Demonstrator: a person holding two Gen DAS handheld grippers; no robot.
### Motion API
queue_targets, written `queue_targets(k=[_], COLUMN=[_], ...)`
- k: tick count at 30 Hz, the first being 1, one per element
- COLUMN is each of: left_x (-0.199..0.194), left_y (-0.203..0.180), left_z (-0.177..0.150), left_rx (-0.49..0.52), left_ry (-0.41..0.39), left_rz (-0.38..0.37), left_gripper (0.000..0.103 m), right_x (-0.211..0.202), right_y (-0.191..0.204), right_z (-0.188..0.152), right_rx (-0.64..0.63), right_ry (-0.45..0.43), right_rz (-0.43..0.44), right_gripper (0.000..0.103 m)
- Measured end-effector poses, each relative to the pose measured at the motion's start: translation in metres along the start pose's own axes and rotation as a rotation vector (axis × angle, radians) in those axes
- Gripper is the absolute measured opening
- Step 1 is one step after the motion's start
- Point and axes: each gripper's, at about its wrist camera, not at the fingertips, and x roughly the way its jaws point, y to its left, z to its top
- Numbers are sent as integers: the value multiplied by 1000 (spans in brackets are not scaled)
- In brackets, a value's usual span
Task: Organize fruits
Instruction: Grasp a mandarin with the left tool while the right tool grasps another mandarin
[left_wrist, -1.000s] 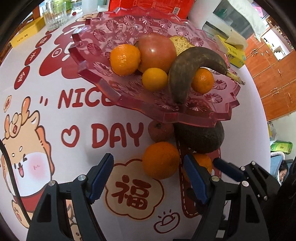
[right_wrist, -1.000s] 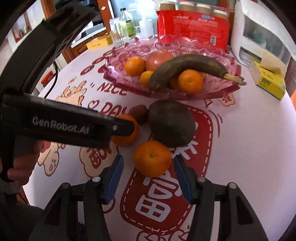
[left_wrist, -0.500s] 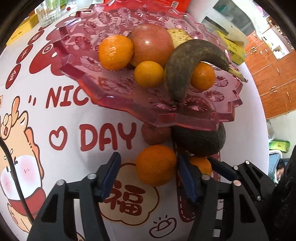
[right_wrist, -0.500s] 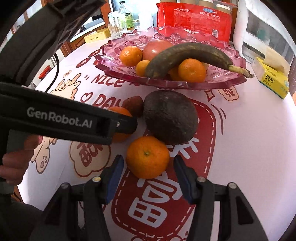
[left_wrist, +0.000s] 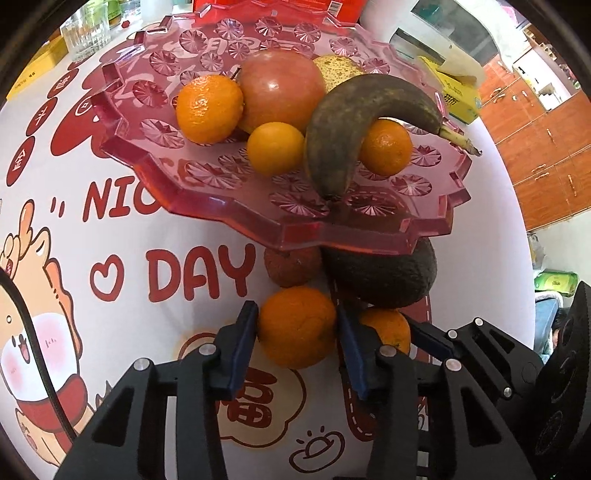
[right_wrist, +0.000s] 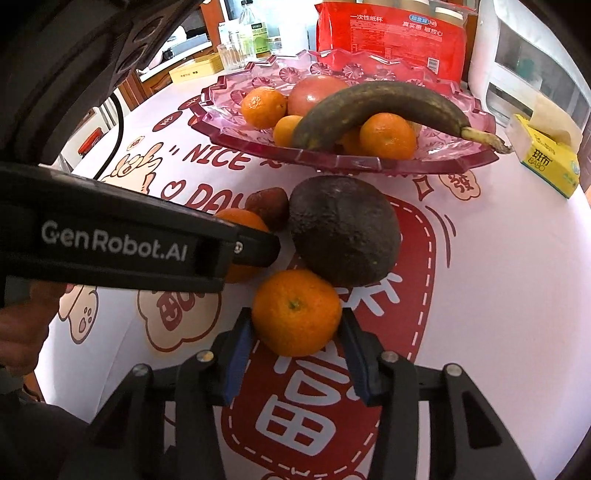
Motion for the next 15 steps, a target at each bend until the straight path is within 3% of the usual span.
queue_targets(k=[15], left_x=[-36], left_y=[29], left_z=[-20], left_rx=[-47], left_ry=[-47], left_rz=[34], left_gripper=[42], right_x=[-15], right_y=[14], right_z=[-6], right_rx=[-21], right_ry=[-11], right_rz=[17], right_gripper=[45])
